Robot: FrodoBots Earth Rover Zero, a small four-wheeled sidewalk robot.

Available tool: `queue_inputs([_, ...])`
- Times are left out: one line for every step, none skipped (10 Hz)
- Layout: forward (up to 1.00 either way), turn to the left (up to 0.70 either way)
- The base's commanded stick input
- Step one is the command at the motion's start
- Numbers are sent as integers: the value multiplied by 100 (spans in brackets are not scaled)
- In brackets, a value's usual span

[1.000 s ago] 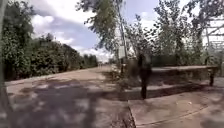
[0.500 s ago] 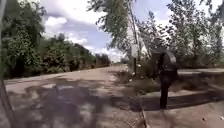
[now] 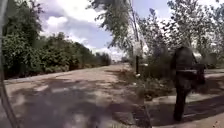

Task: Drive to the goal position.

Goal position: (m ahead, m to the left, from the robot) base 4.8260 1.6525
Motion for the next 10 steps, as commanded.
queue_inputs([6,0])
queue_inputs([6,0])
queue_inputs([6,0])
queue_inputs([6,0])
queue_inputs([6,0])
queue_inputs([6,0])
queue_inputs([6,0])
queue_inputs([6,0])
queue_inputs([6,0])
queue_inputs([5,0])
